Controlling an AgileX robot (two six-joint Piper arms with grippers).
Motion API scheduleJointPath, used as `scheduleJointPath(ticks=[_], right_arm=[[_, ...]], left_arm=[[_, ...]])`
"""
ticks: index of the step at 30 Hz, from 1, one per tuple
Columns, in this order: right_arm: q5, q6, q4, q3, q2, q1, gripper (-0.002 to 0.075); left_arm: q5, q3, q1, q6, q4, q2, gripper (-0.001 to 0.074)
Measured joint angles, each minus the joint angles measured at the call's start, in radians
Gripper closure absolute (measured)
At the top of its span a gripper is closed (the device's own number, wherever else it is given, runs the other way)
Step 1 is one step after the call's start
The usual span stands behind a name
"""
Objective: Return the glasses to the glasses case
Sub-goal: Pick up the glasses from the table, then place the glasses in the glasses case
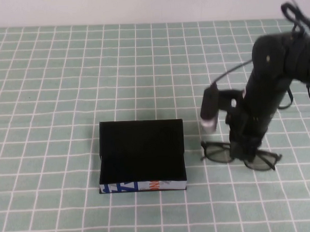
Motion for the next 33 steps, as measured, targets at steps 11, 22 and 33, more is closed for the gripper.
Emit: scheduleJointPath(ticks=[11,22,33], right_arm=[[0.075,0.023,0.16,-0.32,-0.009,0.012,0.0721],[0.083,0.031,0.163,-0.372,0.011,0.217,0.0721],[0.083,0.022,0.161,-0.402,0.135,0.309,0.0721]], left_arm=[[0.0,0.0,0.0,0.0,0.0,0.0,0.0737],[0.0,0.0,0.0,0.0,0.0,0.0,0.0737],[0.0,0.0,0.0,0.0,0.0,0.0,0.0737]])
